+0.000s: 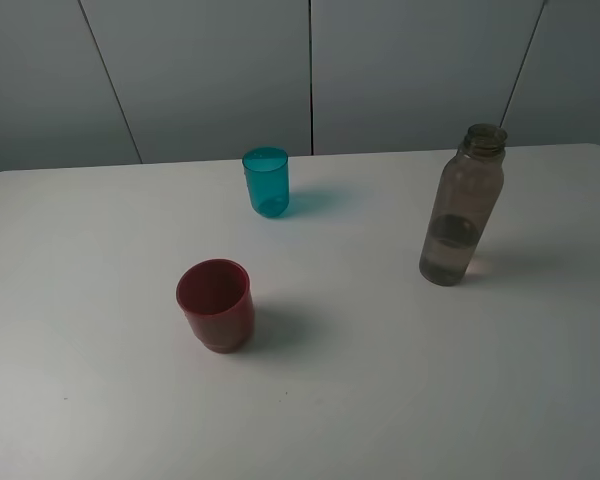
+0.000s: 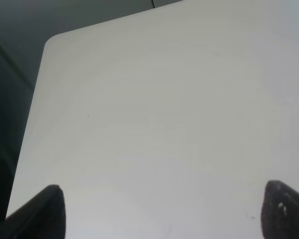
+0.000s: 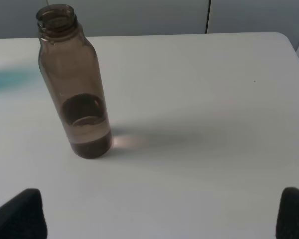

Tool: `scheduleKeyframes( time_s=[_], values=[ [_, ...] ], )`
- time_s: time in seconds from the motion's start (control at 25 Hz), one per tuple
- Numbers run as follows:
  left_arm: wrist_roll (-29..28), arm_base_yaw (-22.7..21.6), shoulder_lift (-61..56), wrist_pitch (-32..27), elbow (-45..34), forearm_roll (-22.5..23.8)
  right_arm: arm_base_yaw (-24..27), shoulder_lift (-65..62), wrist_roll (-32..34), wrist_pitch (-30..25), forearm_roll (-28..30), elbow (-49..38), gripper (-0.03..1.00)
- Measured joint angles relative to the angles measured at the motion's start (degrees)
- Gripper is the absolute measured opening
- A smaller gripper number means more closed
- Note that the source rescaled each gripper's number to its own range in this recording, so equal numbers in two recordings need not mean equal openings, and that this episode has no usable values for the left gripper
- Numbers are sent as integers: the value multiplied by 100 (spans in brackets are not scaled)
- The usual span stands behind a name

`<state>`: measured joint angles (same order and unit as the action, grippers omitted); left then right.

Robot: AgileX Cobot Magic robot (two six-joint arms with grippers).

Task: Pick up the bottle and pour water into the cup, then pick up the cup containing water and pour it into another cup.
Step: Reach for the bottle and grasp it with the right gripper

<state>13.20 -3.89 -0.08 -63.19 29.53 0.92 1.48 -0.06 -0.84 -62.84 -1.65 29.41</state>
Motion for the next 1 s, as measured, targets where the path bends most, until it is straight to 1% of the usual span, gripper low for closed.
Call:
scheduleKeyframes(
  time_s=[0.36,0.6,0.68,0.76,0.88,1.0],
  values=[
    [11,0,0,0,0,0,0,0,0,0,0,0,100],
    [11,0,0,0,0,0,0,47,170,-16,36,0,100],
    [11,0,0,0,0,0,0,267,170,-118,48,36,100],
    [11,0,0,0,0,0,0,662,183,-135,-79,155,100],
    [11,0,0,0,0,0,0,1357,183,92,-262,467,100],
    [11,0,0,0,0,0,0,2062,183,493,-322,860,100]
  ],
)
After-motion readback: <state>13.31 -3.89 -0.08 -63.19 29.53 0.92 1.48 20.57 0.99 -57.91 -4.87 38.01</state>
